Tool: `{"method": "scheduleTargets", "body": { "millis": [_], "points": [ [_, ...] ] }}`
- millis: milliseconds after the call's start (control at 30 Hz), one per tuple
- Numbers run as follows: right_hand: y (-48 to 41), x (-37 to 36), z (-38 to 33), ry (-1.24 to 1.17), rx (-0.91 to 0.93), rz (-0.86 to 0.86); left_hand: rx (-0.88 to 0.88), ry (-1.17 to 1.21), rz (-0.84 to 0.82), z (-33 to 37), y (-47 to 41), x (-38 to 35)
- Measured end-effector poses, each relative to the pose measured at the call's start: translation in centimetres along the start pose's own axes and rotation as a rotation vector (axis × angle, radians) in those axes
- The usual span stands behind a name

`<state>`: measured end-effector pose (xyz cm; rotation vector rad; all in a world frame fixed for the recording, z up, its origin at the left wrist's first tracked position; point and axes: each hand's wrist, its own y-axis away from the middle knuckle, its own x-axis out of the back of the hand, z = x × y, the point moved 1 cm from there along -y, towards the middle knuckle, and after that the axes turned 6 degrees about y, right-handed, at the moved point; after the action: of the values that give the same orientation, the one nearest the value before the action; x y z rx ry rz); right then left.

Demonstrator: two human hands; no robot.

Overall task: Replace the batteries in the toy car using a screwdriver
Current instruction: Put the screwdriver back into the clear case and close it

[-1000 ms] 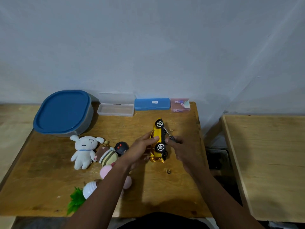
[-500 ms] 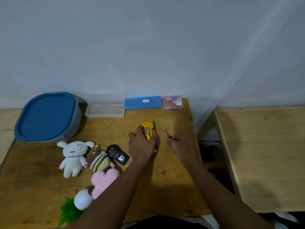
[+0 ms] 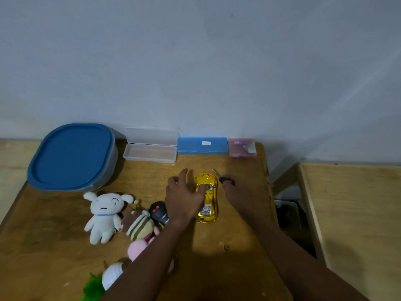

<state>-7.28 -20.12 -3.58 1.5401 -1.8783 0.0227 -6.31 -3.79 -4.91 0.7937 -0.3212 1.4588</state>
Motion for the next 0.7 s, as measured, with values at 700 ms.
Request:
{"method": "scheduleTargets", "body": {
  "millis": [700],
  "points": [
    [-10.5, -16.5, -10.9, 0.533, 0.362, 0.095, -0.001, 0.144, 0.066, -7.0, -16.1, 12.3]
  ]
}}
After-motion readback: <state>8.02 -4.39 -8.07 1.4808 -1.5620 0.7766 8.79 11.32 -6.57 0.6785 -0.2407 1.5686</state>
